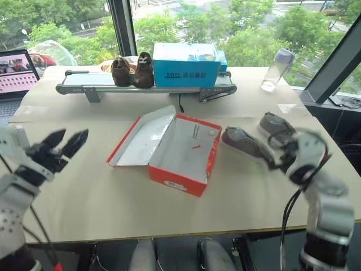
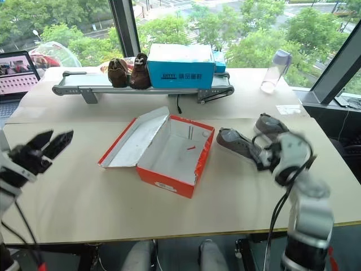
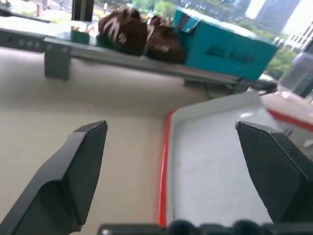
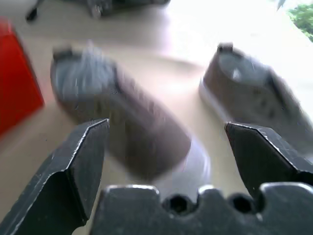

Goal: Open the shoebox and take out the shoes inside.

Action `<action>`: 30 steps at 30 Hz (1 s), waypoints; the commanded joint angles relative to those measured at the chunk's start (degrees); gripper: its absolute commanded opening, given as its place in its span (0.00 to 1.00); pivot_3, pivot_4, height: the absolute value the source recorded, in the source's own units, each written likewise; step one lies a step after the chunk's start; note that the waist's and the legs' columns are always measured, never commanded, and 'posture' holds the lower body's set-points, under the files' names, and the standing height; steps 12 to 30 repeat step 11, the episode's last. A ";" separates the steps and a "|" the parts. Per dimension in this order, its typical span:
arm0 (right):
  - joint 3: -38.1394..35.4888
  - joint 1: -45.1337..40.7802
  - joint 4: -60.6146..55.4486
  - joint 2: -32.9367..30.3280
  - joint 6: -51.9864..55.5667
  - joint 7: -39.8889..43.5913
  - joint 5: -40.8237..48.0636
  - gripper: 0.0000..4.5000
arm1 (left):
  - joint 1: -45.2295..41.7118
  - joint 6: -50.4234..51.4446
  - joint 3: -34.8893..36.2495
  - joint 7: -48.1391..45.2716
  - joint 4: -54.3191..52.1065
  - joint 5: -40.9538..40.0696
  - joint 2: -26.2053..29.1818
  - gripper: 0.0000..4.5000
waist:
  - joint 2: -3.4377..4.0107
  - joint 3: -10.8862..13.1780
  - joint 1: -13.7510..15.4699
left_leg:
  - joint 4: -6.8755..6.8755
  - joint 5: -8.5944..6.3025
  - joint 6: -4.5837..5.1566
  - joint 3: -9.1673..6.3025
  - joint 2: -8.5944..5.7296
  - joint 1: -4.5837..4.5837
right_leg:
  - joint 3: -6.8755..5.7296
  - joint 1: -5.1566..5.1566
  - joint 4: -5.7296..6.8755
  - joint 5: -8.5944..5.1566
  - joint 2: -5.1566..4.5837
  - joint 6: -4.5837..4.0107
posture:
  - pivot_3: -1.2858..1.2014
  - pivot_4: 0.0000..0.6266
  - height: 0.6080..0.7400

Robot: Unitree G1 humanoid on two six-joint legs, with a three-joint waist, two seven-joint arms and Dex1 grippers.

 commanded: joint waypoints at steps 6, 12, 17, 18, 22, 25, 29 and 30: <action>7.69 8.19 -2.45 4.13 -13.24 -5.39 -0.04 0.99 | 19.14 -26.93 -12.16 1.75 -5.77 15.67 -16.64 1.00 | 0.10 -0.32 -2.12 | -0.29 -0.31 -0.41 0.12 0.23 0.73 | -0.13 0.47 -1.01 -0.08 0.00 -0.45 | 0.52 0.24 1.00; 9.80 6.86 3.98 4.46 -17.43 -8.20 -0.12 0.99 | 19.82 -36.49 -17.18 6.01 -0.43 24.03 -20.36 1.00 | 1.27 -1.07 -3.27 | -0.94 -0.51 -0.07 0.26 1.06 -0.94 | -0.50 0.92 -4.34 2.22 0.67 -0.38 | 0.52 0.24 1.00; 9.80 6.86 3.98 4.46 -17.43 -8.20 -0.12 0.99 | 19.82 -36.49 -17.18 6.01 -0.43 24.03 -20.36 1.00 | 1.27 -1.07 -3.27 | -0.94 -0.51 -0.07 0.26 1.06 -0.94 | -0.50 0.92 -4.34 2.22 0.67 -0.38 | 0.52 0.24 1.00; 9.80 6.86 3.98 4.46 -17.43 -8.20 -0.12 0.99 | 19.82 -36.49 -17.18 6.01 -0.43 24.03 -20.36 1.00 | 1.27 -1.07 -3.27 | -0.94 -0.51 -0.07 0.26 1.06 -0.94 | -0.50 0.92 -4.34 2.22 0.67 -0.38 | 0.52 0.24 1.00; 9.80 6.86 3.98 4.46 -17.43 -8.20 -0.12 0.99 | 19.82 -36.49 -17.18 6.01 -0.43 24.03 -20.36 1.00 | 1.27 -1.07 -3.27 | -0.94 -0.51 -0.07 0.26 1.06 -0.94 | -0.50 0.92 -4.34 2.22 0.67 -0.38 | 0.52 0.24 1.00; 9.80 6.86 3.98 4.46 -17.43 -8.20 -0.12 0.99 | 19.82 -36.49 -17.18 6.01 -0.43 24.03 -20.36 1.00 | 1.27 -1.07 -3.27 | -0.94 -0.51 -0.07 0.26 1.06 -0.94 | -0.50 0.92 -4.34 2.22 0.67 -0.38 | 0.52 0.24 1.00; 9.80 6.86 3.98 4.46 -17.43 -8.20 -0.12 0.99 | 19.82 -36.49 -17.18 6.01 -0.43 24.03 -20.36 1.00 | 1.27 -1.07 -3.27 | -0.94 -0.51 -0.07 0.26 1.06 -0.94 | -0.50 0.92 -4.34 2.22 0.67 -0.38 | 0.52 0.24 1.00; 9.80 6.86 3.98 4.46 -17.43 -8.20 -0.12 0.99 | 19.82 -36.49 -17.18 6.01 -0.43 24.03 -20.36 1.00 | 1.27 -1.07 -3.27 | -0.94 -0.51 -0.07 0.26 1.06 -0.94 | -0.50 0.92 -4.34 2.22 0.67 -0.38 | 0.52 0.24 1.00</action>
